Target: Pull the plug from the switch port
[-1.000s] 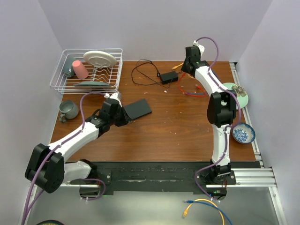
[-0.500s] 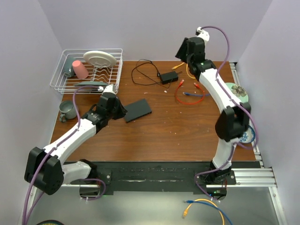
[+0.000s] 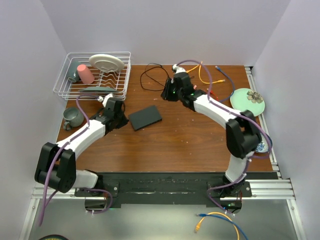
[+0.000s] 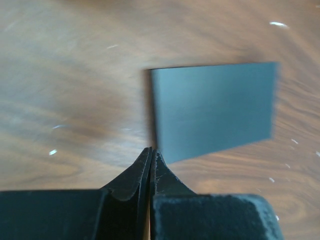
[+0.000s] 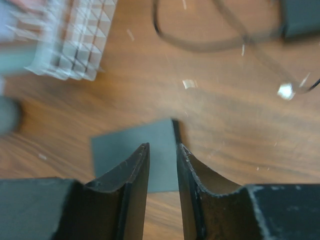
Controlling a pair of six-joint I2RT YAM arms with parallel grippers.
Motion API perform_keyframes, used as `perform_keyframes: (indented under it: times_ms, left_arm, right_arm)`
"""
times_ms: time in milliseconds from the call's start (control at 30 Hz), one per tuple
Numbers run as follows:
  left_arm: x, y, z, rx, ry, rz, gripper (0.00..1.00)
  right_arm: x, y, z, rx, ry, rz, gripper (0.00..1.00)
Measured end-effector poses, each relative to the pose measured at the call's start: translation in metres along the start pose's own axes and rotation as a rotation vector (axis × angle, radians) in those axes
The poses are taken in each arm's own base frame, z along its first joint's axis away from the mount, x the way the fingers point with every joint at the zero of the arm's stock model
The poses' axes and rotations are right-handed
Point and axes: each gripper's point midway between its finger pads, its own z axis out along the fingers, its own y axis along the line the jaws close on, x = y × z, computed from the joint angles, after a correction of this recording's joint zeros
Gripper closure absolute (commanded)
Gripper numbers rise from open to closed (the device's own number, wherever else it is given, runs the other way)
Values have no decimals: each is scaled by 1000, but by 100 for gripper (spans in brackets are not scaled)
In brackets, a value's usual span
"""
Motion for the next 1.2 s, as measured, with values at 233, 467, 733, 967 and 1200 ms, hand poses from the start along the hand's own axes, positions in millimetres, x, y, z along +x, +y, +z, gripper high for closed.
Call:
perform_keyframes:
  times_ms: [233,467,733,967,1200]
  left_arm:
    - [3,35,18,-134,7,-98,96]
    - [16,47,36,-150,44,-173,77]
    - [28,31,39,15,68,-220,55]
    - [23,10,42,153,30,-252,55]
    - [28,3,54,190,53,-260,79]
  right_arm:
    - [70,-25,41,49,178,-2,54]
    - [82,-21,46,8,199,32,43]
    - [99,-25,59,-8,229,36,43]
    - [117,-33,72,-9,264,22,46]
    - [116,-32,72,-15,257,12,52]
